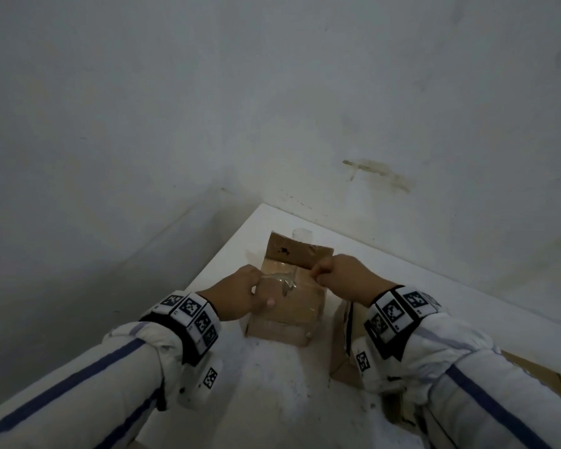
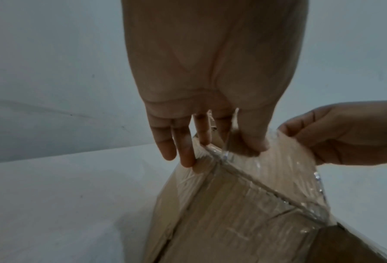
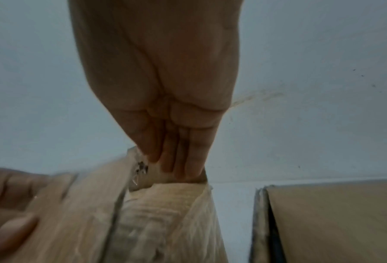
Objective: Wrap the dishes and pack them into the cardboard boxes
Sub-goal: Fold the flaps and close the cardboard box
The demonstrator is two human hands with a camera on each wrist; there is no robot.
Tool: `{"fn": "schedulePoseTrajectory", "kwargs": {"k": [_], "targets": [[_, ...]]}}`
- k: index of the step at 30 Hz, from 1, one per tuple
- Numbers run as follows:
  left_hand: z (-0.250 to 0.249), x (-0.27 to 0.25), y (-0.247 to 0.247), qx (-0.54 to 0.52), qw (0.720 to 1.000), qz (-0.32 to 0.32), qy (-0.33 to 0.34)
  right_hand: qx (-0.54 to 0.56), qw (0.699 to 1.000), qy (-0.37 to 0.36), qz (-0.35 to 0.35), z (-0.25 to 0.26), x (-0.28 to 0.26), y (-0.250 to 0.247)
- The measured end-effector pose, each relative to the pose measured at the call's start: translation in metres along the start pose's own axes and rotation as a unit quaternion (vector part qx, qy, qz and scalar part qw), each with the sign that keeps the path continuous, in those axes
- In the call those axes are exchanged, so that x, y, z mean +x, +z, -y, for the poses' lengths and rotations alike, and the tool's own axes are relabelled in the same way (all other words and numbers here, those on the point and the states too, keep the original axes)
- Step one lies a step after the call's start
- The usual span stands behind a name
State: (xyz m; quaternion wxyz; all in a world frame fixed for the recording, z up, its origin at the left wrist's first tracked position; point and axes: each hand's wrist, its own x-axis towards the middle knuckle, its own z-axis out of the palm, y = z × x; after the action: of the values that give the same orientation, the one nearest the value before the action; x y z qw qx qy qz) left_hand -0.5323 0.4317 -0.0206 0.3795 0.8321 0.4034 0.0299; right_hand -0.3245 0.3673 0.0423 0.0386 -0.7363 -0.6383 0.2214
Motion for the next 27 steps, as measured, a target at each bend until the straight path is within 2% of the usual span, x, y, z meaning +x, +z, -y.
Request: {"fn": "schedulePoseTrajectory", "kwargs": {"k": [3,5,7,9,11,13,16,18,21,23,27], "targets": [[-0.003,0.01,0.001,0.009,0.999,-0.017,-0.049,0.067,0.983,0.044,-0.168,0.0,0.013,-0.006],[-0.007,0.014,0.002,-0.015,0.998,-0.01,-0.065,0.076,0.967,0.057,-0.235,0.002,0.022,-0.004],[-0.008,0.019,0.001,-0.081,0.995,0.003,-0.062,0.088,0.972,0.073,-0.206,0.004,0.031,-0.002],[-0.007,0.022,-0.004,-0.139,0.988,0.024,-0.063,0.112,0.98,0.096,-0.132,0.006,0.039,0.002],[-0.007,0.024,-0.007,-0.156,0.984,0.043,-0.072,0.117,0.982,0.107,-0.101,0.007,0.044,0.005],[-0.006,0.027,-0.011,-0.152,0.984,0.054,-0.076,0.082,0.987,0.079,-0.112,0.009,0.045,0.008],[-0.007,0.034,-0.015,-0.125,0.988,0.051,-0.075,0.048,0.991,-0.005,-0.125,0.01,0.031,0.009],[-0.005,0.041,-0.015,-0.108,0.99,0.051,-0.076,0.009,0.993,-0.038,-0.112,0.008,0.027,0.016],[-0.007,0.048,-0.016,-0.126,0.986,0.07,-0.081,-0.091,0.991,-0.057,-0.074,0.007,0.022,0.037],[-0.008,0.049,-0.017,-0.124,0.986,0.083,-0.07,-0.102,0.991,-0.057,-0.071,0.006,0.018,0.049],[-0.011,0.053,-0.014,-0.022,0.995,0.092,-0.035,-0.139,0.987,-0.078,-0.033,0.005,0.019,0.057]]}}
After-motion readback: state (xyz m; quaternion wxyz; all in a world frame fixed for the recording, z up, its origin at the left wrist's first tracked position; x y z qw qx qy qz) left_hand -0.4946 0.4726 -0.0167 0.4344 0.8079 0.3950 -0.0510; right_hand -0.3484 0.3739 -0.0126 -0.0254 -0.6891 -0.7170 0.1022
